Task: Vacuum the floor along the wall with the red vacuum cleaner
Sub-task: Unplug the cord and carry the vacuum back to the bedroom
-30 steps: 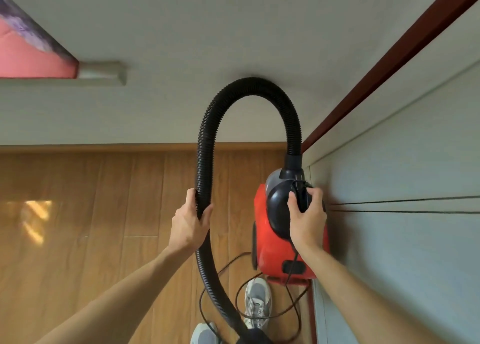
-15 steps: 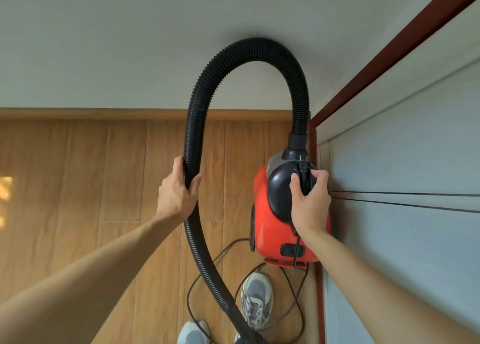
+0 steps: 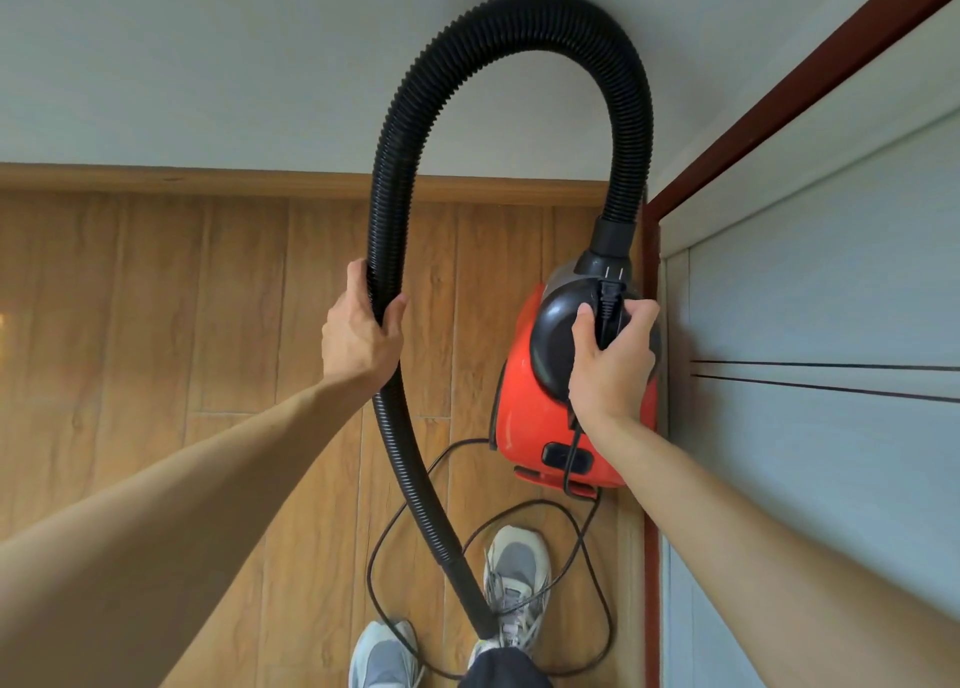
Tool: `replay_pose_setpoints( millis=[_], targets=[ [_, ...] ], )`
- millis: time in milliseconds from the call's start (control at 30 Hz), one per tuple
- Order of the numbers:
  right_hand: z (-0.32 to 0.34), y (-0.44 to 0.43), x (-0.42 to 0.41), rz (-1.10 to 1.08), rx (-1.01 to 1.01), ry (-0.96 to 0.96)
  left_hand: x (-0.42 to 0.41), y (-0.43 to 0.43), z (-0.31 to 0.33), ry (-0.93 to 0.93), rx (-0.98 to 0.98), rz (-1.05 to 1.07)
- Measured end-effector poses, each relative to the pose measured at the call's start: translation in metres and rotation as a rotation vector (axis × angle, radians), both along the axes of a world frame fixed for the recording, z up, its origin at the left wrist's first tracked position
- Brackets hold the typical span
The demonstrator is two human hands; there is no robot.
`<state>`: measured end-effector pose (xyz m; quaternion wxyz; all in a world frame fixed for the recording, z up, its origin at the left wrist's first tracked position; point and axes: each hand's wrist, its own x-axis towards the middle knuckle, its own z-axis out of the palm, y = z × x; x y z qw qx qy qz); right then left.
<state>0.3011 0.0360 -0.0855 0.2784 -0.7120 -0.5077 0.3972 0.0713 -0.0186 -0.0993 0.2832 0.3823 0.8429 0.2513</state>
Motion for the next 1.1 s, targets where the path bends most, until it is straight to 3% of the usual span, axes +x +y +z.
replay_pose_setpoints(
  millis=[300, 1100],
  targets=[
    [-0.004, 0.001, 0.005, -0.011, -0.010, -0.014, -0.017, -0.006, 0.006, 0.102, 0.004, -0.079],
    [-0.042, 0.013, 0.011, 0.124, -0.131, 0.015, -0.006, 0.002, -0.026, 0.003, -0.110, 0.035]
  ],
)
